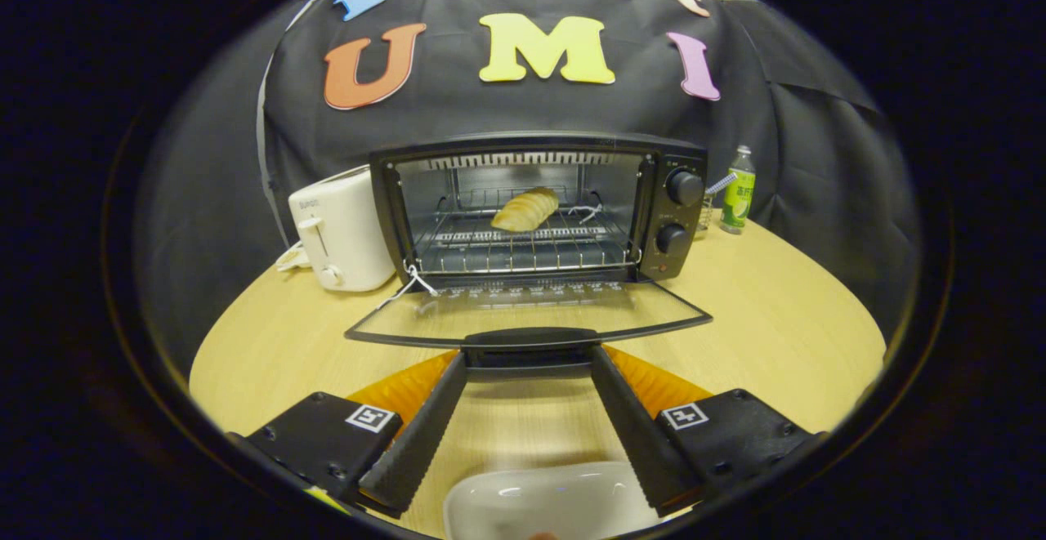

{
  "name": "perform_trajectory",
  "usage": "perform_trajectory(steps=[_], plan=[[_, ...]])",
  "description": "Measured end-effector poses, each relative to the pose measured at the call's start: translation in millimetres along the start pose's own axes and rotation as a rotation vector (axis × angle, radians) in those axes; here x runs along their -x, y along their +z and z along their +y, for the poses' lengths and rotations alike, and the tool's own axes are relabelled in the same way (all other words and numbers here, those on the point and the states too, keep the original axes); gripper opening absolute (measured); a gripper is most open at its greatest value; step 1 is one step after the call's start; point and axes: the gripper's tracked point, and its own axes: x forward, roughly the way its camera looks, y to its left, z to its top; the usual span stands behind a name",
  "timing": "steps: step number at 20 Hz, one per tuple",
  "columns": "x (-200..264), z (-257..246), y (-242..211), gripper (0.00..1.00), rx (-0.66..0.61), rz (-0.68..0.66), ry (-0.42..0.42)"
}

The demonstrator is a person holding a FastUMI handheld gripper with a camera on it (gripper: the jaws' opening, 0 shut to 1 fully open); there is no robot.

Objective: Open the toaster oven, put the food inside, and close the toaster oven door.

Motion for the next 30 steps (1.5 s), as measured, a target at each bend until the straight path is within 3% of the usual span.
perform_trajectory(steps=[4, 10, 13, 20, 25, 30], plan=[[6.2, 3.0, 28.8, 1.0, 0.046, -0.101, -0.02], [4.4, 6.5, 74.4, 1.0, -0.037, -0.188, 0.014], [-4.3, 7.5, 107.7, 1.0, -0.012, -0.23, 0.005], [-9.8, 3.0, 142.9, 1.0, -0.023, -0.222, -0.009], [43.2, 0.4, 152.6, 1.0, -0.042, -0.221, 0.029], [141.7, 3.6, 186.8, 1.0, 0.003, -0.334, 0.051]])
